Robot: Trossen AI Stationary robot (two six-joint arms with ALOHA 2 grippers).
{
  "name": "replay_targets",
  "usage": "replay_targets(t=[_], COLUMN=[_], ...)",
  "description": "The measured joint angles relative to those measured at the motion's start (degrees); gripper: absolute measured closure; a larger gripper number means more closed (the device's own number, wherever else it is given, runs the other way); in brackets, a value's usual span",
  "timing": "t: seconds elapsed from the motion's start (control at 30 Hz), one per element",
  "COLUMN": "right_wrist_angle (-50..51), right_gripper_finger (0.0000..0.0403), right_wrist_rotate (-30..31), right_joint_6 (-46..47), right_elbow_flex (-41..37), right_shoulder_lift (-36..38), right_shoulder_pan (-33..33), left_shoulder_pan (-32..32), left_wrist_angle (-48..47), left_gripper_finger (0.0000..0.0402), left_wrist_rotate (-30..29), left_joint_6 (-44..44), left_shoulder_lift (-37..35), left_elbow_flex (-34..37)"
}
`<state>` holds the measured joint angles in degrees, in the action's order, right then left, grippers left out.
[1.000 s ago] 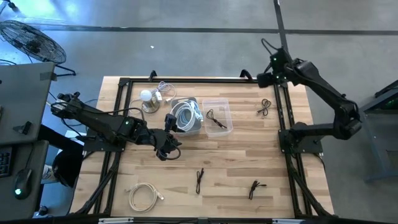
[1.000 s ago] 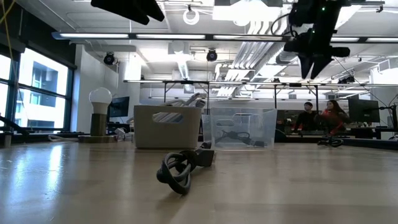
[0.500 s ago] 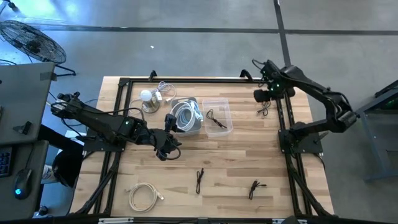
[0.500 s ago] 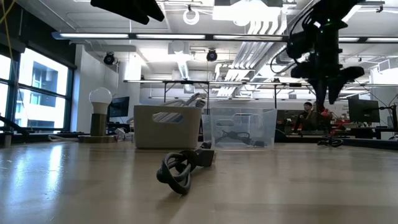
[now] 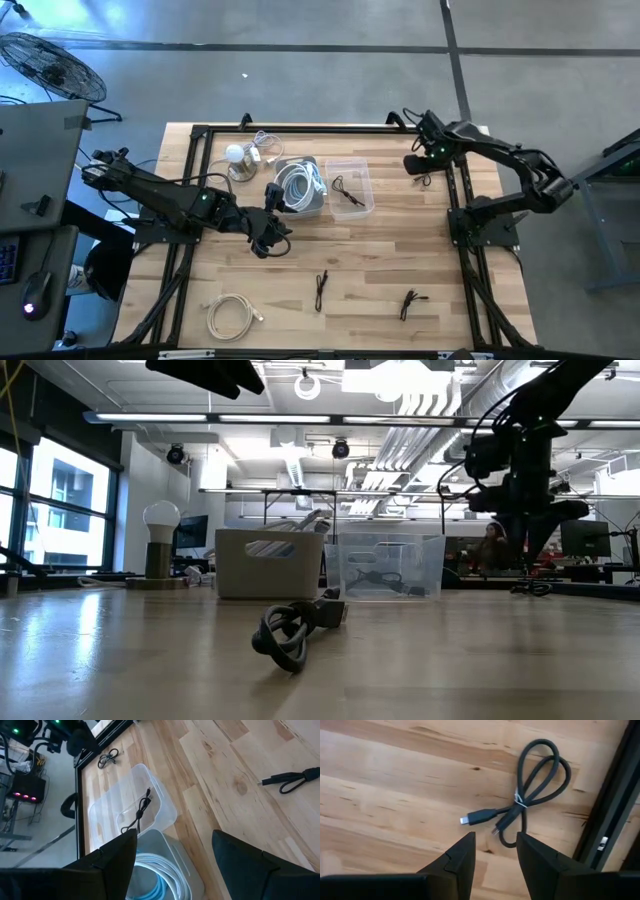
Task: Pick & Place USB Port
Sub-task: Put the black charger cable into the transparent bin
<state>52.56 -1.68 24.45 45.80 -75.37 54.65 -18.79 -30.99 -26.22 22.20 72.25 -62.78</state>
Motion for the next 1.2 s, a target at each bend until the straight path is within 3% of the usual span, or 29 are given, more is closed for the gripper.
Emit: replay_targets(t=[0.67, 1.2], right_wrist_angle=[0.5, -2.1], right_gripper_finger=[0.0268, 0.0268], right_wrist_rotate=[4.7, 5.0], right_joint_6=[5.5, 5.1], right_elbow_flex=[-0.2, -0.2], right_shoulder_lift=[-0.2, -10.7], right_shoulder_pan=[0.1, 0.1], left_shoulder_pan=[0.0, 0.0], left_wrist_angle=[0.0, 0.5], left_gripper_finger=[0.0149, 0.0149], left_wrist_rotate=[0.1, 0.2], left_joint_6=[0.0, -1.4], left_shoulder_lift=[0.0, 0.0], left_elbow_flex=[0.0, 0.7])
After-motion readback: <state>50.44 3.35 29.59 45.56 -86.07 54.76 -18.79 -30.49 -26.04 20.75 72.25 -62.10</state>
